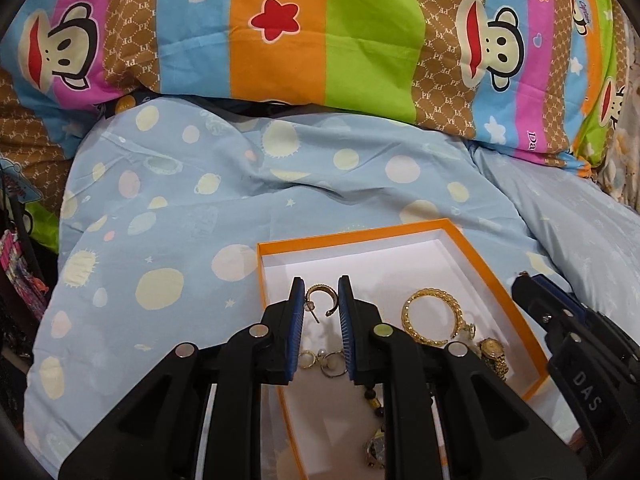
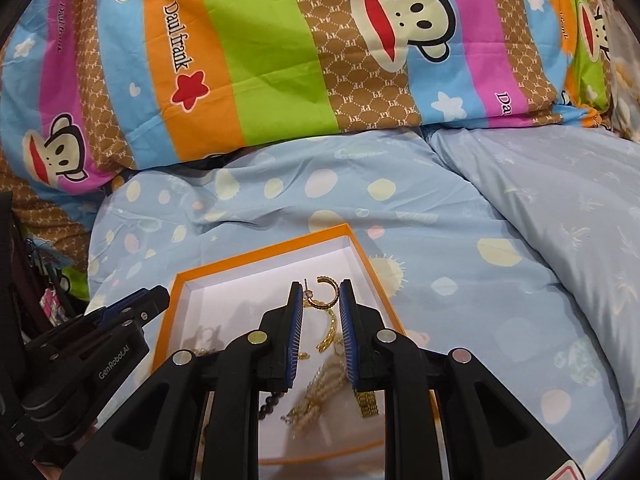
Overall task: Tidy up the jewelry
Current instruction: 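Carry both hoop earrings into the orange box and open both tools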
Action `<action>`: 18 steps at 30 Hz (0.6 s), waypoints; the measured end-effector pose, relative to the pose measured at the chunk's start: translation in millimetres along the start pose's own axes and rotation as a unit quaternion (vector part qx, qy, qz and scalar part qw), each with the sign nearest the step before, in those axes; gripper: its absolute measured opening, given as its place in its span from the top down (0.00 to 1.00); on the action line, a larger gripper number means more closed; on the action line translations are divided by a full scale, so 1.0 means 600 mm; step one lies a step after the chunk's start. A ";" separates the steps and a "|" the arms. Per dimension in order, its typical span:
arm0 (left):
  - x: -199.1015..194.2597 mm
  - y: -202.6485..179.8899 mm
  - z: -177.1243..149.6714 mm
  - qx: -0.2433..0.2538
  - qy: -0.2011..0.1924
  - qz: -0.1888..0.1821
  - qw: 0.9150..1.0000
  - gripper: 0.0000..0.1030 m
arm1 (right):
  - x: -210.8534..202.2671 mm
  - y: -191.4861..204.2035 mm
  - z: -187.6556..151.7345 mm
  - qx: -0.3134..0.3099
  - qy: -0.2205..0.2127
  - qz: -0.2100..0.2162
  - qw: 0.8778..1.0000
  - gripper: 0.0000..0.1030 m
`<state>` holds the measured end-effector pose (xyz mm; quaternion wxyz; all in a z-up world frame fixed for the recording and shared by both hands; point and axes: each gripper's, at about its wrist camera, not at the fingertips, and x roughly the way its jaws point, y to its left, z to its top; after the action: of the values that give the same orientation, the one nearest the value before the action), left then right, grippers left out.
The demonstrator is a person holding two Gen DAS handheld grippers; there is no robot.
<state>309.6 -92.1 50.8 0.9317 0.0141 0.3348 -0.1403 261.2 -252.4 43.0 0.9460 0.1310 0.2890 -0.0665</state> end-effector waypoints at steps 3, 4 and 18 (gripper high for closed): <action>0.005 -0.002 -0.003 0.009 -0.011 0.007 1.000 0.84 | 0.007 0.003 -0.001 -0.002 -0.002 0.002 1.000 0.83; 0.007 -0.002 -0.003 0.009 -0.011 0.006 1.000 0.84 | 0.008 0.004 -0.001 -0.003 -0.002 0.004 1.000 0.83; 0.020 -0.005 -0.005 0.016 -0.010 0.017 1.000 0.84 | 0.021 0.008 -0.007 -0.021 0.001 -0.003 1.000 0.83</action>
<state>315.6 -97.6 41.3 0.9370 0.0331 0.3226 -0.1301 270.3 -247.4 33.2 0.9479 0.1106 0.2919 -0.0630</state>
